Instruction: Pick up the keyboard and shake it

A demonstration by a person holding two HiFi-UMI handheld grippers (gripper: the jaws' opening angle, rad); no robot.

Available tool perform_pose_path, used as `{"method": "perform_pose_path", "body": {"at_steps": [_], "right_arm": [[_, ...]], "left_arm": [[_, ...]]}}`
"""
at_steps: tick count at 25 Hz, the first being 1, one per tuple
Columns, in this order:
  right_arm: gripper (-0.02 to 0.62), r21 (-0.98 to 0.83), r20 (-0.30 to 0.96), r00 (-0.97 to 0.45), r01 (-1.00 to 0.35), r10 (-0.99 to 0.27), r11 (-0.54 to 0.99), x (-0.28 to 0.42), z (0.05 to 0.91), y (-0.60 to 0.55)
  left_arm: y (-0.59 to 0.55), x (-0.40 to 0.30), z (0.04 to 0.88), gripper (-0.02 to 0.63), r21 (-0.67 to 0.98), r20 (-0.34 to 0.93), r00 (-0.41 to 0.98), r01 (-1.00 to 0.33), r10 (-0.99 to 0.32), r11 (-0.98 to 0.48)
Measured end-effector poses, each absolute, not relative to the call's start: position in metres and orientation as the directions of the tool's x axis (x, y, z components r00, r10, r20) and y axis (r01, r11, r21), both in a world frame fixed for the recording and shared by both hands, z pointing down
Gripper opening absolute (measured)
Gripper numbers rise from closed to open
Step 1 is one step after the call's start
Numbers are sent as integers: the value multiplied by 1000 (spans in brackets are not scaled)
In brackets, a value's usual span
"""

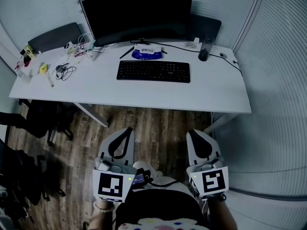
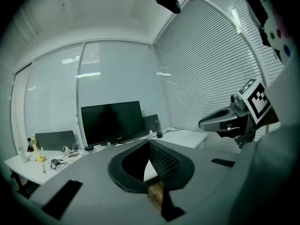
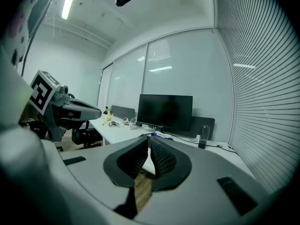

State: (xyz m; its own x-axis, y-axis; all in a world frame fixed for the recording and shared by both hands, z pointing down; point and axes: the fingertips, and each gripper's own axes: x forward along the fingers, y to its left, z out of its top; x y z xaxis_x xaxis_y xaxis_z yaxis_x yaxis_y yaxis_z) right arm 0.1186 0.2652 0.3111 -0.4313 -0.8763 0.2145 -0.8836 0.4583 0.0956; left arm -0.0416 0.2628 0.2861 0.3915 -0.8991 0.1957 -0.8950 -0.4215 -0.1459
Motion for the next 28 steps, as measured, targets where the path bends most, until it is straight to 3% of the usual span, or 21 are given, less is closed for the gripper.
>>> {"method": "perform_pose_path", "body": {"at_steps": [23,28], "right_arm": [[43,87,200,-394,-905,-897,416,101,313,184],[42,98,270,-363,-911,-892,401,96,330,136]], "left_arm": [[170,-63,303,17,-122,218,400,-894,-890,-431],[115,-77,313,17,-98,239,418,-888,-876,-450]]}}
